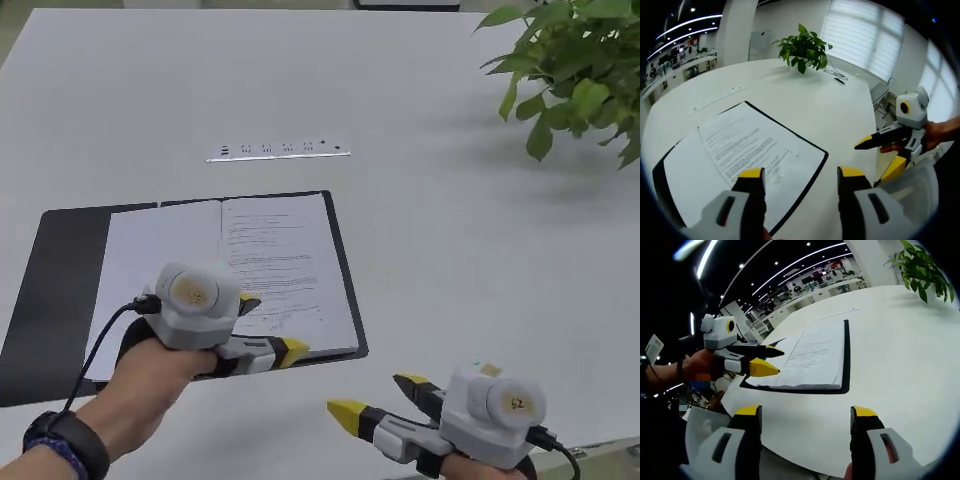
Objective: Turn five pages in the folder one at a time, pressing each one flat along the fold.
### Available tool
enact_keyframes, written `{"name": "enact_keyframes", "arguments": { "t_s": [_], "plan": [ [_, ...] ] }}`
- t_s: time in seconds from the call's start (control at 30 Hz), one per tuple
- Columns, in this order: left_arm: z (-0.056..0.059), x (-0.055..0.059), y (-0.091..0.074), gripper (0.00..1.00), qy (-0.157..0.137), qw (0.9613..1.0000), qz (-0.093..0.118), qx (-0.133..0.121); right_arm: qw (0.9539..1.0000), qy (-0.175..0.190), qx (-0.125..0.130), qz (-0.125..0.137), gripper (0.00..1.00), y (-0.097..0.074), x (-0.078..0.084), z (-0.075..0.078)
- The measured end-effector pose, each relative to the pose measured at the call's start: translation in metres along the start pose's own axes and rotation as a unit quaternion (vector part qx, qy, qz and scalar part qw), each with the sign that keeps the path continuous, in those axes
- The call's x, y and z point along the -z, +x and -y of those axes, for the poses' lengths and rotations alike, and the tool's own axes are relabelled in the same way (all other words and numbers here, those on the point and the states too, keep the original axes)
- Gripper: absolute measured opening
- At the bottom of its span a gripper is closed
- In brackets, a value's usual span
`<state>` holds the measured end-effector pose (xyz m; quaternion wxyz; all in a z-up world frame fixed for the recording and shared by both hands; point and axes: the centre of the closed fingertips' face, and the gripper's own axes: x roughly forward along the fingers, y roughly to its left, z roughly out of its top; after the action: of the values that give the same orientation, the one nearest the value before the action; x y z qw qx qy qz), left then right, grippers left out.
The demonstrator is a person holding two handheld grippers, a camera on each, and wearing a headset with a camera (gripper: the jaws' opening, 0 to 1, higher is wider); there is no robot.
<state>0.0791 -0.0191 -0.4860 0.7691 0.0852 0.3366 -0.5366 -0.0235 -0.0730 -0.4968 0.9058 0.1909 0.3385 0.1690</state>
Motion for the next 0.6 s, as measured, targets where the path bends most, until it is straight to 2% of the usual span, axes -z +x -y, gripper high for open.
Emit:
{"name": "enact_keyframes", "arguments": {
  "t_s": [0.2,0.33,0.4,0.53,0.6],
  "plan": [
    [0.002,-0.009,0.024,0.58,0.006,0.9999,0.015,-0.006,1.0000,0.003,-0.001,-0.001,0.71,0.000,0.000,0.001],
    [0.001,-0.010,0.041,0.57,-0.004,0.9997,0.023,-0.010,1.0000,0.005,-0.005,-0.001,0.72,0.000,-0.001,0.001],
    [0.003,-0.012,0.048,0.57,0.003,0.9995,0.026,-0.015,1.0000,0.007,-0.005,-0.001,0.72,-0.001,-0.001,0.001],
    [0.003,-0.004,0.063,0.57,0.013,0.9995,0.010,-0.027,0.9999,0.009,-0.009,-0.001,0.72,-0.005,-0.001,0.003],
    [0.004,-0.003,0.069,0.58,0.016,0.9993,0.009,-0.032,0.9999,0.007,-0.011,-0.004,0.72,-0.006,0.000,0.003]
  ]
}}
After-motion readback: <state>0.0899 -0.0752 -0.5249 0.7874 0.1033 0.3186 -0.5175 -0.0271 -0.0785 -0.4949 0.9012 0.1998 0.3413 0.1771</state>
